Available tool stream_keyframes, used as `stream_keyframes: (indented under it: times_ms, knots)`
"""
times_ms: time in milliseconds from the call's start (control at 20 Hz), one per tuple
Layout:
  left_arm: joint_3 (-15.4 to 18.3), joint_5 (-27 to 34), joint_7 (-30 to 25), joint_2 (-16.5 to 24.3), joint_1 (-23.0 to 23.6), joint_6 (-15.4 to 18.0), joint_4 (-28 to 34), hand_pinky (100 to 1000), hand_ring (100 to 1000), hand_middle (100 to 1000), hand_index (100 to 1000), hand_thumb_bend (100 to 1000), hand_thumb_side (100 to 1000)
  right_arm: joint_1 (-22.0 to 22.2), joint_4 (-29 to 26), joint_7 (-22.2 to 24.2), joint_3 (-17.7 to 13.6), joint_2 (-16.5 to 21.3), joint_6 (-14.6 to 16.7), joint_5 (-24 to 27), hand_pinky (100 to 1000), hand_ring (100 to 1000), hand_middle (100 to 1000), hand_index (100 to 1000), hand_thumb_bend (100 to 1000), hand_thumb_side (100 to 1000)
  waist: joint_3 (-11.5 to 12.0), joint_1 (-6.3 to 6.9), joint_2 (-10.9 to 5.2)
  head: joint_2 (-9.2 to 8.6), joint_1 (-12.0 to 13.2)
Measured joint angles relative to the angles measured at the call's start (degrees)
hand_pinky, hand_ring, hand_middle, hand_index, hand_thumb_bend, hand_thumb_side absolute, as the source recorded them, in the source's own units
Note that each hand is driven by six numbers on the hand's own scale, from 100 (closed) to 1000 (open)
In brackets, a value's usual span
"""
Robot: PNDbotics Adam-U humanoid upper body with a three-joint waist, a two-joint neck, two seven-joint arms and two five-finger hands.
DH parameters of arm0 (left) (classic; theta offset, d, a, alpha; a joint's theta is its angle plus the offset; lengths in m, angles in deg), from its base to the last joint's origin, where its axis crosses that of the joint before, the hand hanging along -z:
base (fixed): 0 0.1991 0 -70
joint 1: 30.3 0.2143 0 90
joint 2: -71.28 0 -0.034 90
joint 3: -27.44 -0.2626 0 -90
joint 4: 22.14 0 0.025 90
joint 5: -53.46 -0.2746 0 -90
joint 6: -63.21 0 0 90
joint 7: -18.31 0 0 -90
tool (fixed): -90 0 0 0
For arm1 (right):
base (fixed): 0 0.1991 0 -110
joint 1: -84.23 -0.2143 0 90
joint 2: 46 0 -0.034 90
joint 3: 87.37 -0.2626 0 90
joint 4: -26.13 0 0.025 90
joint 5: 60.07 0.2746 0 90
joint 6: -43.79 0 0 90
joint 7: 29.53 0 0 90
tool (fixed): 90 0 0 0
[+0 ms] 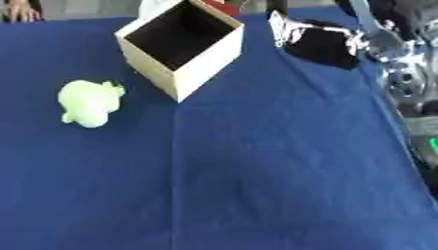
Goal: Pick up objects on the table and place them in the box.
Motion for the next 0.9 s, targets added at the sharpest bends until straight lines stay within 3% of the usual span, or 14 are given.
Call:
stream_keyframes:
  times_ms: [350, 600, 900]
  knots:
    - [-2.01, -1.25, -5.29, 2.59, -0.11, -1.07, -0.62, 541, 690, 665, 795, 467, 599, 0.0, 0.0, 0.12, 0.02, 0.0, -0.09, 0.0, 936, 871, 839, 848, 100, 472, -0.02, 0.17, 0.0, 0.11, -0.02]
    - [-6.77, -0.61, -13.27, 10.41, -0.95, -1.79, -4.37, 559, 709, 686, 802, 471, 617, -0.02, 0.0, 0.34, 0.16, 0.01, -0.09, 0.0, 936, 871, 838, 848, 100, 472, -0.31, 0.51, 0.0, 0.22, -0.06]
    - [-12.91, 3.79, -20.2, 19.8, -2.14, -2.96, -8.23, 589, 745, 724, 829, 589, 559, -0.1, 0.0, 0.49, 0.41, 0.01, 0.03, 0.0, 936, 871, 838, 848, 100, 471, -0.7, 0.68, 0.0, 0.22, -0.21]
